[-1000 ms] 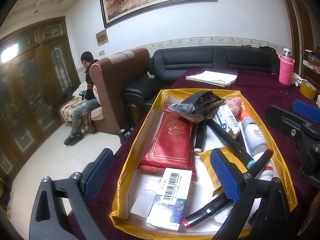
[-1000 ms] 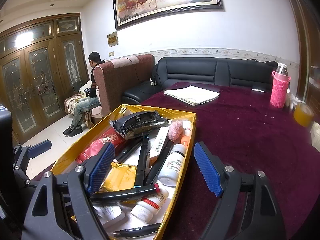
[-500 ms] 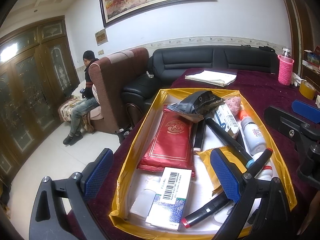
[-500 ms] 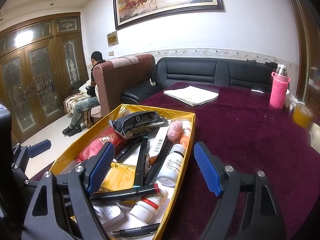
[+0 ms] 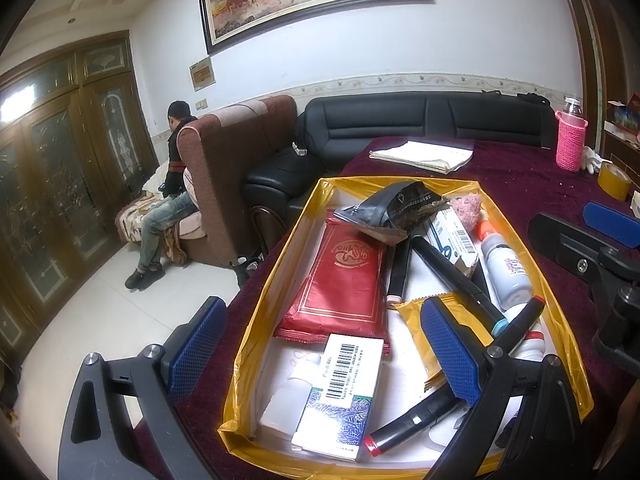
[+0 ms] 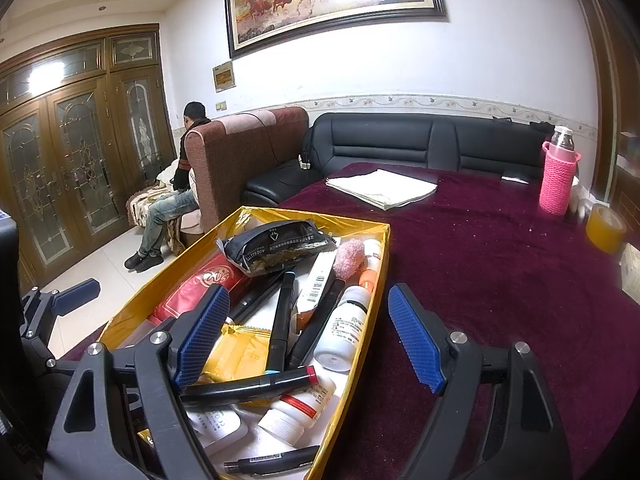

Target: Organize objects

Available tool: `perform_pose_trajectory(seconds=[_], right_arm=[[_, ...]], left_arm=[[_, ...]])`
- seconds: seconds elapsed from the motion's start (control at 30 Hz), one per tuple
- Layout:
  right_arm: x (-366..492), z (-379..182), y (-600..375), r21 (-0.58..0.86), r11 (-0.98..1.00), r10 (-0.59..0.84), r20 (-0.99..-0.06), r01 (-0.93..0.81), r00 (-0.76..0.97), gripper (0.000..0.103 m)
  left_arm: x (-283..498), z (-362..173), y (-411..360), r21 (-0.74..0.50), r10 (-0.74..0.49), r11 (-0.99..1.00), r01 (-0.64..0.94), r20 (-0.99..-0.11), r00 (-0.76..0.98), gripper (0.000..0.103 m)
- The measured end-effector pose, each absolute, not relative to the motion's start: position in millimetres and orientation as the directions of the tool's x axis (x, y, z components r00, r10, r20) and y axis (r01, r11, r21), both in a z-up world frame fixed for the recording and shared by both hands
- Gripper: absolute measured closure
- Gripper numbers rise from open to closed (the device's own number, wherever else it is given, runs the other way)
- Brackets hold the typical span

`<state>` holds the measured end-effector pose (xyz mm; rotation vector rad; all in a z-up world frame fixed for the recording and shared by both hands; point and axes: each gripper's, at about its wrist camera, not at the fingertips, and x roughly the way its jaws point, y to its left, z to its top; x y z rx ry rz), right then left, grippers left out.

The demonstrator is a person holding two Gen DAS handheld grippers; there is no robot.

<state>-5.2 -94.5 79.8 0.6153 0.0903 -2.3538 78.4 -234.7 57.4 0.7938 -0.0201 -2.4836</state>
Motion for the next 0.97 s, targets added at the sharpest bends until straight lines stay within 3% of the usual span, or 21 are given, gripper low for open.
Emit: perform_pose_trajectory(seconds=[0.97], right_arm=[[-5.5,80.4,-91.8,0.113,-0.766,-0.607,-0.449,0.632,-0.656,0.021]], left_arm=[[77.9,57.9,-237.9,0.164,-0.497,-0.856,0.490,-0.527,-0.690,0.008]])
